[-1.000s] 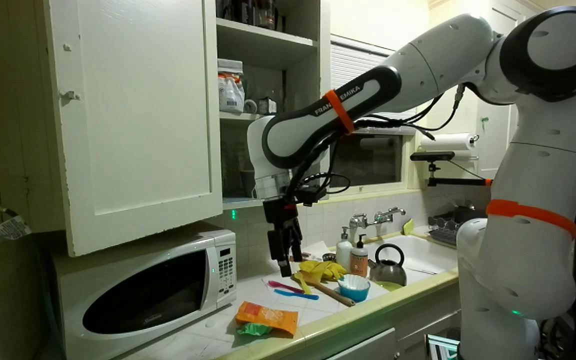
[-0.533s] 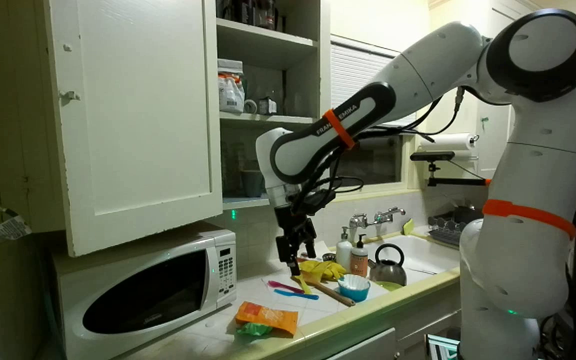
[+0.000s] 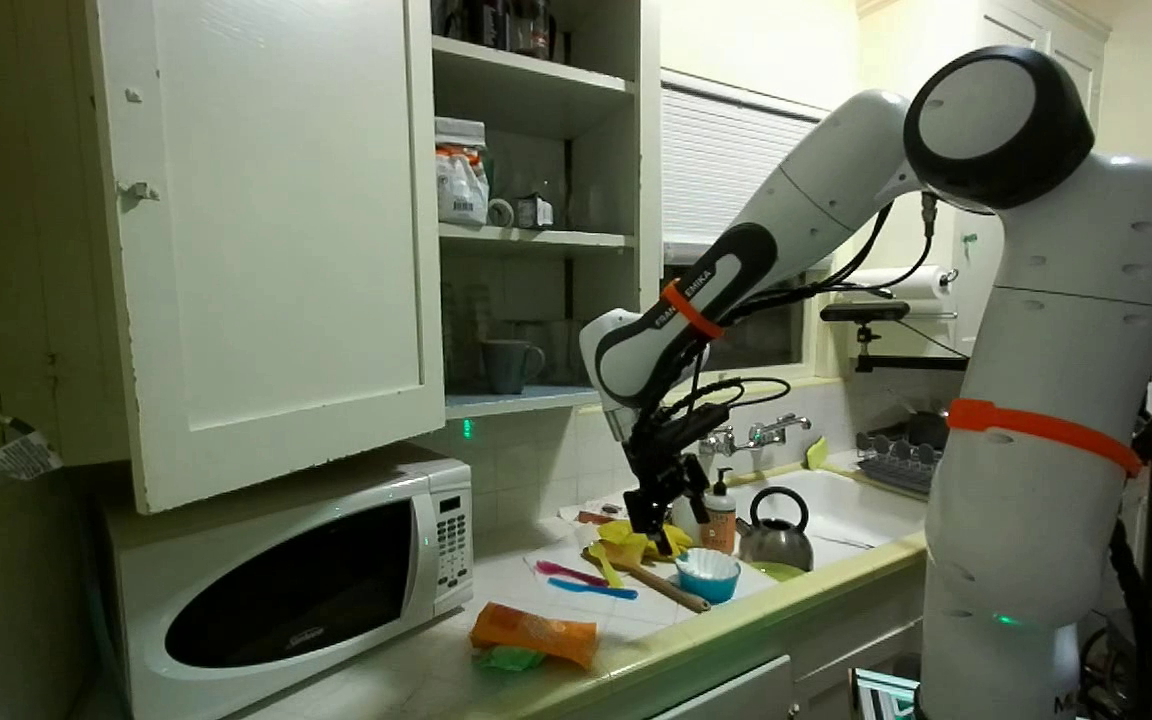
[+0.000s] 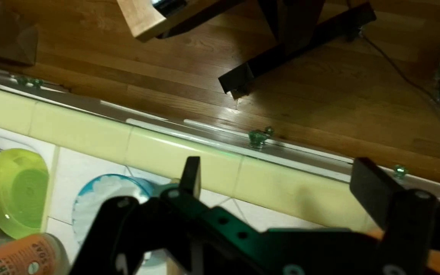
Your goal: Put the blue bowl in the bottom compartment of the top cabinet
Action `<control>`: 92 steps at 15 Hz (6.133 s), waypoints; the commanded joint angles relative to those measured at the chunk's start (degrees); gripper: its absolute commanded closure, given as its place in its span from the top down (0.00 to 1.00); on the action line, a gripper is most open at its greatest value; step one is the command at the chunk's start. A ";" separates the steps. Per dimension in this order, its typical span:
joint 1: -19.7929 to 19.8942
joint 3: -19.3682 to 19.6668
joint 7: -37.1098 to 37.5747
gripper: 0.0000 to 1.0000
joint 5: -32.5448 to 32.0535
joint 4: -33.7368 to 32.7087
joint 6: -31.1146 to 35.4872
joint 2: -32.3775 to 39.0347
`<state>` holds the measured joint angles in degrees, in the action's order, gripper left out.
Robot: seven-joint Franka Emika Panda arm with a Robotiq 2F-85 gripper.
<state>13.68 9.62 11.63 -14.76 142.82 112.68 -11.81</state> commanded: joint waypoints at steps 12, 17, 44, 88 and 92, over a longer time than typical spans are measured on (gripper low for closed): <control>3.87 6.39 -19.78 1.00 -11.25 6.76 15.97 -2.16; 5.16 13.09 -41.81 1.00 -9.48 5.81 28.90 4.45; 8.11 12.02 -42.98 0.23 -6.27 -1.82 37.18 24.99; -9.85 8.43 -75.53 0.01 -32.26 14.29 29.04 -33.71; -9.48 6.27 -71.02 0.01 -34.07 8.60 34.98 -29.75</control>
<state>3.06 17.97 -61.86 -48.02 155.78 144.10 -45.13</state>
